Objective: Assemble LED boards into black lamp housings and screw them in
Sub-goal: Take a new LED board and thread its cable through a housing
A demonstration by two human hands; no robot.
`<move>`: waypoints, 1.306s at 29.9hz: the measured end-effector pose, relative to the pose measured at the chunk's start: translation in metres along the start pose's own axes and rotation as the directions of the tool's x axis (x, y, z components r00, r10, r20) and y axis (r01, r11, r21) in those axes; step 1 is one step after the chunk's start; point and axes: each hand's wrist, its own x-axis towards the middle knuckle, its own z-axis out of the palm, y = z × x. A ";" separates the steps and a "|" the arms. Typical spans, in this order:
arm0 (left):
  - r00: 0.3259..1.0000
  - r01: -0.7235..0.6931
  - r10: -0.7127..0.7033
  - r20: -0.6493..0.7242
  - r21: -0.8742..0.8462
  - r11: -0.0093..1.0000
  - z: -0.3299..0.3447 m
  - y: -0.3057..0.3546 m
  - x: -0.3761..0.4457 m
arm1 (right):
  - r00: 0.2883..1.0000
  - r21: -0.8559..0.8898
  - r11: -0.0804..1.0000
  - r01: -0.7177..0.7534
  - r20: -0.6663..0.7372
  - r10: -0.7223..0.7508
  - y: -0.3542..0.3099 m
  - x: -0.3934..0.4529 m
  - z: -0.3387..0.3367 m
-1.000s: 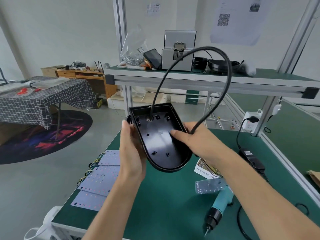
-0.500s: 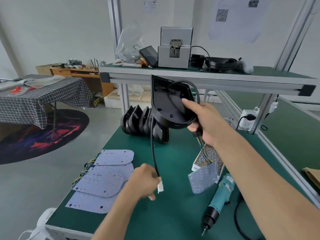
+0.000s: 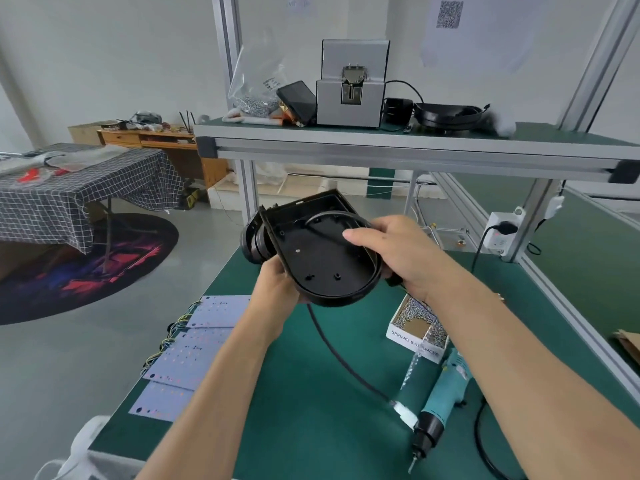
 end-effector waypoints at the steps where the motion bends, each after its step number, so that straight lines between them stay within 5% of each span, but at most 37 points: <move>1: 0.999 0.039 -0.039 -0.005 -0.011 0.999 0.001 -0.004 -0.002 | 1.000 0.000 1.000 0.002 -0.009 -0.002 0.004 0.000 0.003; 5: 0.990 0.108 -0.106 -0.096 0.016 0.994 -0.005 -0.008 -0.003 | 0.999 0.049 0.999 -0.023 0.039 0.021 0.017 -0.001 0.008; 10: 0.986 0.144 -0.168 -0.003 -0.505 0.851 -0.023 -0.004 -0.009 | 1.000 -0.084 0.996 -0.024 0.012 0.025 0.024 0.002 0.013; 15: 0.938 0.116 -0.220 -0.269 -0.356 0.927 -0.008 -0.009 -0.015 | 0.998 -0.270 0.962 0.041 0.065 -0.024 0.020 -0.004 0.025; 22: 0.869 0.060 -0.299 -0.393 -0.517 0.854 -0.026 -0.014 -0.013 | 0.953 -0.411 0.906 0.098 0.302 0.034 0.009 -0.032 -0.009; 25: 0.853 0.082 -0.313 -0.418 -0.485 0.871 -0.029 -0.019 -0.012 | 0.944 -0.244 0.968 0.058 0.328 0.027 0.020 -0.041 -0.018; 32: 0.888 0.053 -0.155 -0.433 -0.238 0.970 -0.017 -0.031 -0.020 | 0.972 0.081 0.976 0.201 -0.140 -0.188 0.031 -0.025 -0.006; 36: 0.910 0.078 -0.137 -0.391 -0.161 0.984 -0.013 -0.032 -0.020 | 0.927 0.280 0.901 0.331 -0.276 -0.255 0.018 -0.016 0.012; 39: 0.914 0.054 -0.102 -0.392 -0.131 0.990 -0.014 -0.030 -0.020 | 0.908 0.221 0.903 0.369 -0.294 -0.299 0.013 -0.013 0.015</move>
